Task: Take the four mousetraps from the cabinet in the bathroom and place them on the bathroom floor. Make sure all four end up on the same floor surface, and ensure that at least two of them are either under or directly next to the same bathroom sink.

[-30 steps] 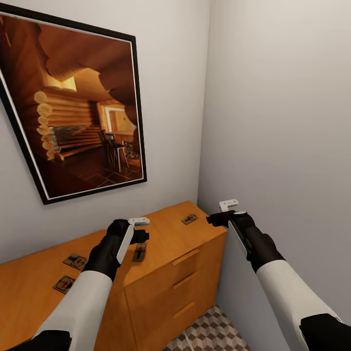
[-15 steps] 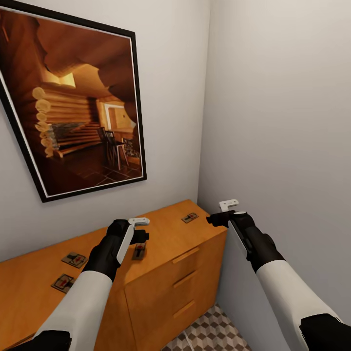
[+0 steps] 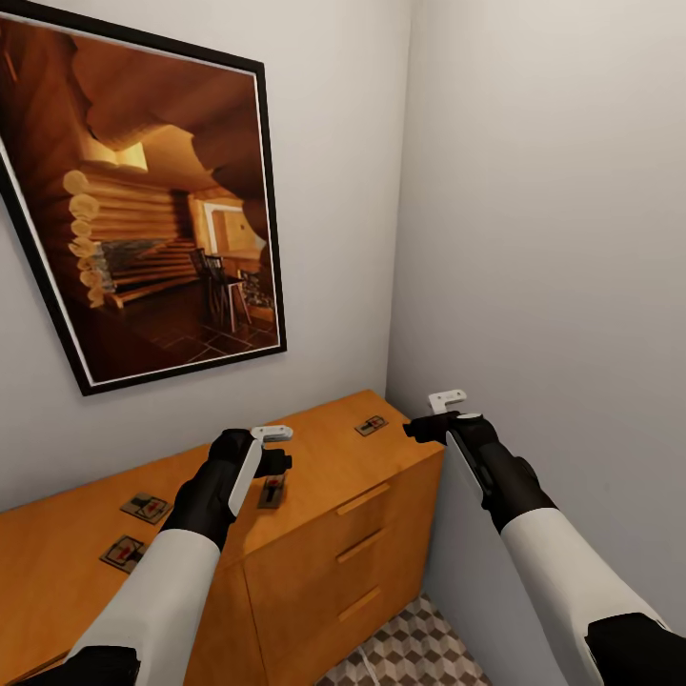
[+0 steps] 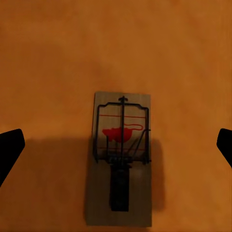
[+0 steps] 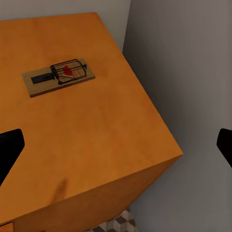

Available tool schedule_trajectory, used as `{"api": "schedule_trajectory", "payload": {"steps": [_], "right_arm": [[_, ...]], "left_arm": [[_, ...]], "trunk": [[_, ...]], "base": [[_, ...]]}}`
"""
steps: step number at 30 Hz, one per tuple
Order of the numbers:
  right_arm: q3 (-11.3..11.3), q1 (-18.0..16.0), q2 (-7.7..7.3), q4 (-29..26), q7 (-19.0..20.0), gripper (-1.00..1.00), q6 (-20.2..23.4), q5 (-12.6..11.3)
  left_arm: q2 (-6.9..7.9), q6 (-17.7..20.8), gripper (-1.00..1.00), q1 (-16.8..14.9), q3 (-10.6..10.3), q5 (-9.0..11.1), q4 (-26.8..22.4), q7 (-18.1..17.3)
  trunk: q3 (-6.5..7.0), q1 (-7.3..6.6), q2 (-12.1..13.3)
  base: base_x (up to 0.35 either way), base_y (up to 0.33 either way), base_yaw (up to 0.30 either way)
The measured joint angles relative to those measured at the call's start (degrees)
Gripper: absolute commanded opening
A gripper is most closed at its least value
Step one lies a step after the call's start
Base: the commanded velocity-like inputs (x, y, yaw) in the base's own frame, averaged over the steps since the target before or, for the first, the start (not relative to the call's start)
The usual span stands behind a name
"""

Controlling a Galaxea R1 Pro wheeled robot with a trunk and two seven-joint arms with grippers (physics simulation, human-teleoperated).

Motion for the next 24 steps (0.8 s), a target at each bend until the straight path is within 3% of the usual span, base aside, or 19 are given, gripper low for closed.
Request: {"api": "schedule_trajectory", "payload": {"steps": [14, 24], "right_arm": [[0.0, 0.0, 0.0, 0.0, 0.0, 1.0, 0.0, 0.0], [0.0, 0.0, 0.0, 0.0, 0.0, 1.0, 0.0, 0.0]], "left_arm": [[0.0, 0.0, 1.0, 0.0, 0.0, 0.0, 0.0, 0.0], [0.0, 0.0, 1.0, 0.0, 0.0, 0.0, 0.0, 0.0]], "trunk": [[0.0, 0.0, 0.0], [-1.79, 2.19, -4.0]], "base": [[0.0, 0.0, 0.0], [0.0, 0.0, 0.0]]}}
